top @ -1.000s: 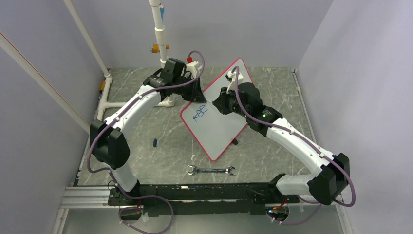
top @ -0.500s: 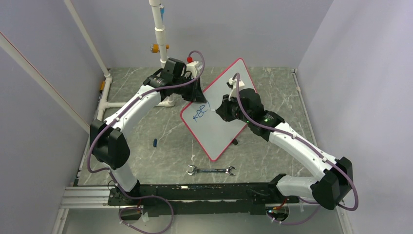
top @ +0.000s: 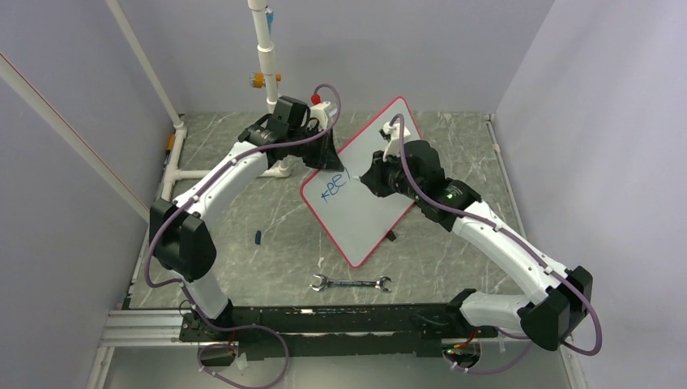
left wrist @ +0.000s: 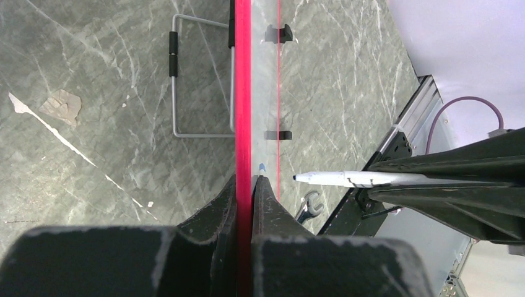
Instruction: Write a sentence on the whiteboard
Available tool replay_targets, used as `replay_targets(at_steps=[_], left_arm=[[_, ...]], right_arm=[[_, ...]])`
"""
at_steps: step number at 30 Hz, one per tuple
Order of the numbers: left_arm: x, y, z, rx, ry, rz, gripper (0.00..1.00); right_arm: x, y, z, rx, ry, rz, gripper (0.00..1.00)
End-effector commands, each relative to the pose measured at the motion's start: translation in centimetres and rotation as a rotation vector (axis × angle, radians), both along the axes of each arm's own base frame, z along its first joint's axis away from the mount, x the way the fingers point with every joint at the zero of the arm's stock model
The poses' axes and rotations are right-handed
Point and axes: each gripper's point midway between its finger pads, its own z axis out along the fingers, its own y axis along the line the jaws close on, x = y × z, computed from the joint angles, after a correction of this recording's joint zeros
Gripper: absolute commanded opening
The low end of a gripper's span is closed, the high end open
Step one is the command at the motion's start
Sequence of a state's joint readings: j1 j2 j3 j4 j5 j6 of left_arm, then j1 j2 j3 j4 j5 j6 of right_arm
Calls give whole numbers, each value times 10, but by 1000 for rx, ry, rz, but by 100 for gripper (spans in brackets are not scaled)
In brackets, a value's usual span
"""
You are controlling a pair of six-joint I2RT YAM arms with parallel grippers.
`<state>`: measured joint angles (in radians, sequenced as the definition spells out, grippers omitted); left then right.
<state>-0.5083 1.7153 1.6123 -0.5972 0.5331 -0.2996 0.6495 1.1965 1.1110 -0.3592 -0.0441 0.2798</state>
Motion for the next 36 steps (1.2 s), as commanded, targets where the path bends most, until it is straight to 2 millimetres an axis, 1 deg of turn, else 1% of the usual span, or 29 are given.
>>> replay_targets(at_steps=[1,10,16,22,30,36], left_arm=[[13,11,9,89,-165,-8,0],[13,10,10,87,-167,-10,0],[13,10,10,87,-167,-10,0],[13,10,10,86,-167,-11,0],[12,9,9,88,-167,-15,0],[11,9,9,88,-165,-16,0]], right_arm=[[11,2,37,42,-90,-17,0],[27,13,43,66,-109,-29,0],[34,18,41,69,-107,-26,0],[37,18,35,68,-106,-39,0],[42,18,33,67,-106,-49,0],[45,16,29,59,-97,-59,0]])
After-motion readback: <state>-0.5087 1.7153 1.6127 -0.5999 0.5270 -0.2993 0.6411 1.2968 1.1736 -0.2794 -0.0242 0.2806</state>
